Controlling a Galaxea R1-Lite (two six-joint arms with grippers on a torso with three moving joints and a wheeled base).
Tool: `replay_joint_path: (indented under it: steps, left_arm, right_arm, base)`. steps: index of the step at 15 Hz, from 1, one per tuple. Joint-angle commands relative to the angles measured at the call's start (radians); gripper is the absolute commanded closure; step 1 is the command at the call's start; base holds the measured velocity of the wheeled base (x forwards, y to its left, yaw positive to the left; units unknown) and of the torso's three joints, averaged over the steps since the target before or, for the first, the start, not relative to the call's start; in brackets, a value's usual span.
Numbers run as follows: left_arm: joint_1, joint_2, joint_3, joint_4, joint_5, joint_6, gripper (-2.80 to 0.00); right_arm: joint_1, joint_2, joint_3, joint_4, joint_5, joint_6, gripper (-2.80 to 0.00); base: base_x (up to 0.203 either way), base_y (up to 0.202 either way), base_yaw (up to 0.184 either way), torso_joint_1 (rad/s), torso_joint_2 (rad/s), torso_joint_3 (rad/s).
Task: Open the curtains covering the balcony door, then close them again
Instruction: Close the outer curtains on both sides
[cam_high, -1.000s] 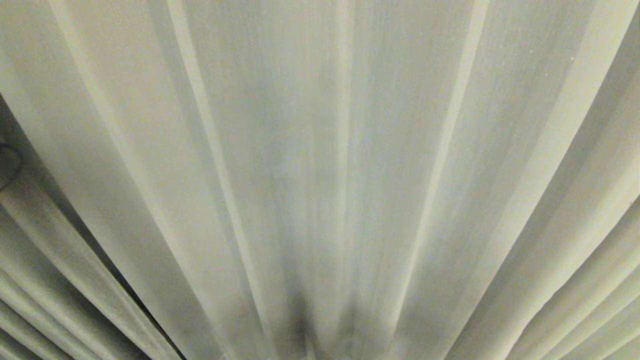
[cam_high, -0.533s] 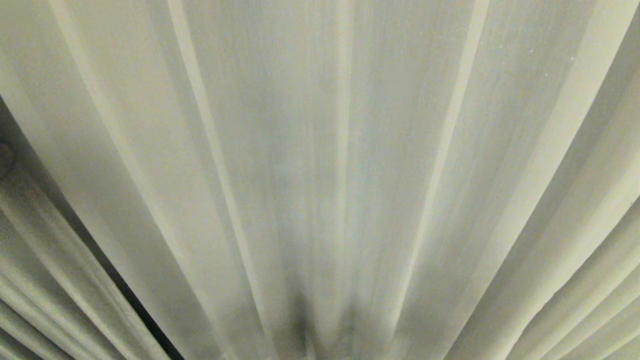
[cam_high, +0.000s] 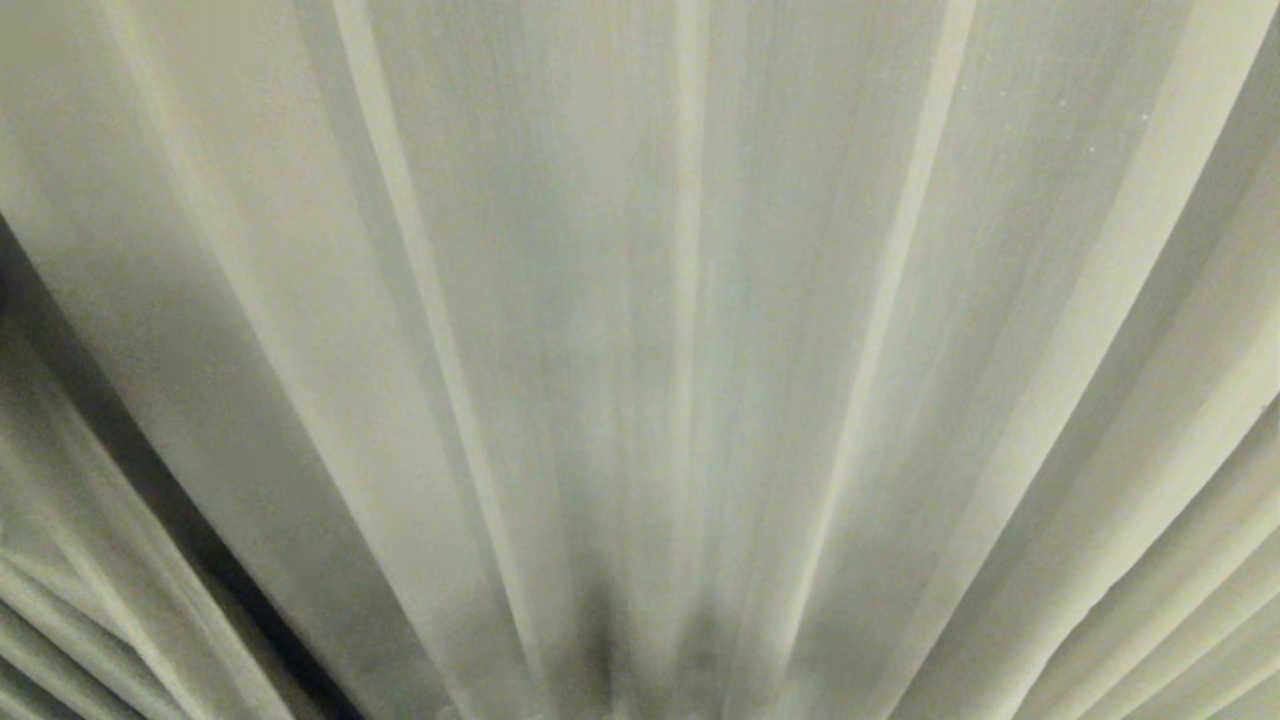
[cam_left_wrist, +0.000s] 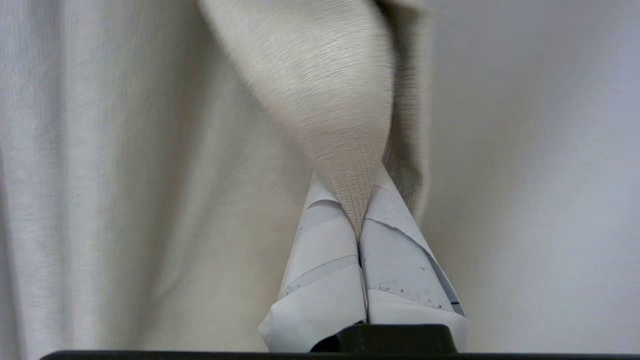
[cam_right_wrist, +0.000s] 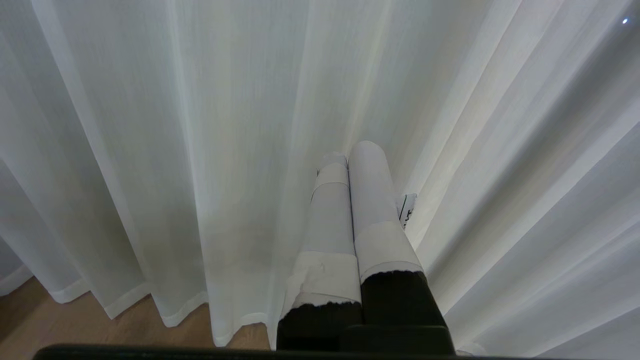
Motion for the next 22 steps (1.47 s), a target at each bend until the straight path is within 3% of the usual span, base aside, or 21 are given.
replay_joint_path:
  steps: [1,5,11,22]
  left_arm:
    - [-0.029,-0.139,0.085,-0.010,-0.020,-0.029,0.00]
    - [-0.127,-0.285,0.201,-0.011,-0.049,-0.059,0.00]
    - [-0.304,-0.405,0.264,0.000,-0.051,-0.072,0.00]
    - [-0.786,-0.517,0.316,0.031,-0.038,-0.069,0.00]
  right_arm:
    - [0.000,0.002,0.000,0.000,0.001,-0.001,0.00]
    - [0.000,0.002,0.000,0.000,0.001,-0.001,0.00]
    - [0.000,0.002,0.000,0.000,0.001,-0.001,0.00]
    - [0.000,0.002,0.000,0.000,0.001,-0.001,0.00]
  base:
    - [0.000,0.000,0.000,0.000,0.00,0.000]
    - [0.000,0.000,0.000,0.000,0.00,0.000]
    - [0.000,0.000,0.000,0.000,0.00,0.000]
    - [0.000,0.000,0.000,0.000,0.00,0.000]
